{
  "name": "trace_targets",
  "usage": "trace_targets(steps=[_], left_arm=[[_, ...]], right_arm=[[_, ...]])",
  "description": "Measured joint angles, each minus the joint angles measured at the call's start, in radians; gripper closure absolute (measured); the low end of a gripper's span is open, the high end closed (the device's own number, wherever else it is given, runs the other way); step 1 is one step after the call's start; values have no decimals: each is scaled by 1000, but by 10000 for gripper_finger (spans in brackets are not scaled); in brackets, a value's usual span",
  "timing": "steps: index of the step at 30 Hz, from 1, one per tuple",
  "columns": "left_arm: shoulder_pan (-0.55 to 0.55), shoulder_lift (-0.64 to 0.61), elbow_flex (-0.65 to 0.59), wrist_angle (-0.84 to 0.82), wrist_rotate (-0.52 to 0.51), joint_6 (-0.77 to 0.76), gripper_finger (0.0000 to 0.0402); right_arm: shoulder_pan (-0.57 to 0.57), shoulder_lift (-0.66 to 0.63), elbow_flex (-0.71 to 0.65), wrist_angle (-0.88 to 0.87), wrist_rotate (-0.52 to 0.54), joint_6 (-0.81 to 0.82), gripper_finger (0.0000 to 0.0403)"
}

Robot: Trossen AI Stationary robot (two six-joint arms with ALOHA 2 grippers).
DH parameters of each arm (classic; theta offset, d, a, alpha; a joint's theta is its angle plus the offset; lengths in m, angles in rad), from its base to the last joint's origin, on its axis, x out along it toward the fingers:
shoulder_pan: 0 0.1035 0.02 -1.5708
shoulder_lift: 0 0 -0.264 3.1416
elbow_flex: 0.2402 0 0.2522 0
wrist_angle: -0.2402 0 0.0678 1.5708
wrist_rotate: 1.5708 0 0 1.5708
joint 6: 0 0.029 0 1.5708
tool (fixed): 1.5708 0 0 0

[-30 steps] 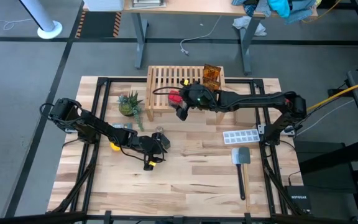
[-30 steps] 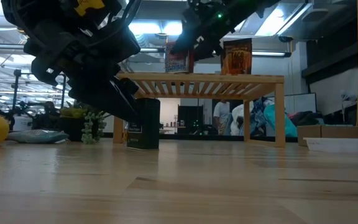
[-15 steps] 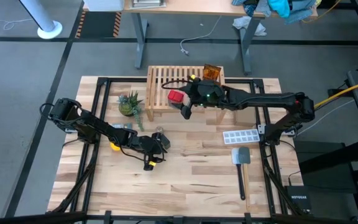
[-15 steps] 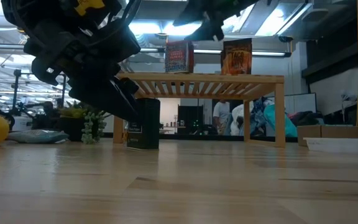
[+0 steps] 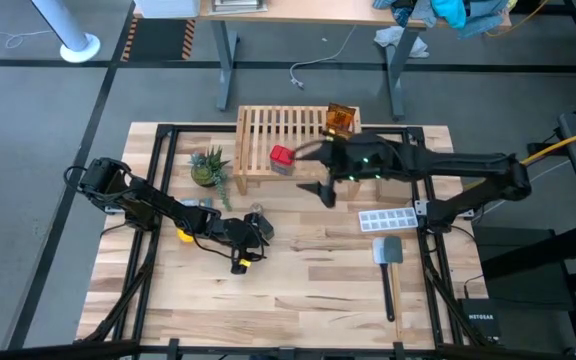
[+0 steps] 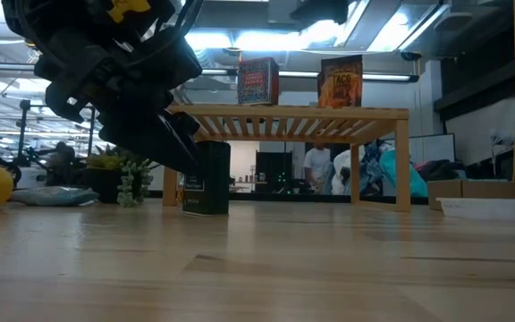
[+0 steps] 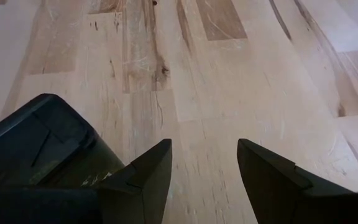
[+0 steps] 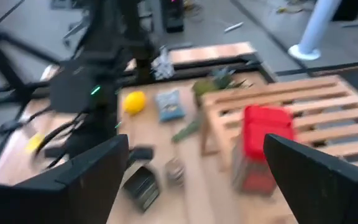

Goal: Shelf spices
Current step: Put the black seasoning can on the shelf

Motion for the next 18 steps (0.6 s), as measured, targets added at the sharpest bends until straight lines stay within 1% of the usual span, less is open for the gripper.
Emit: trace_targets(steps=[3,6,8,11,14,18], left_arm=[[0,0,0,0,0,0,226],[0,0,0,0,0,0,226],[0,0,0,0,0,0,226],[0,0,0,0,0,0,226],[0,0,0,0,0,0,226],[0,0,0,0,0,0,226]], right_arm=[[72,-47,0,-76,0,2,23],[168,-101,0,-109,1,2,23],[246,-128,0,-105,27,-1,23],[371,-156,0,-100,113,-28,23],[485,-171,-1,-98,227,-49,23],[610,-171,-41,-93,362,-48,23]])
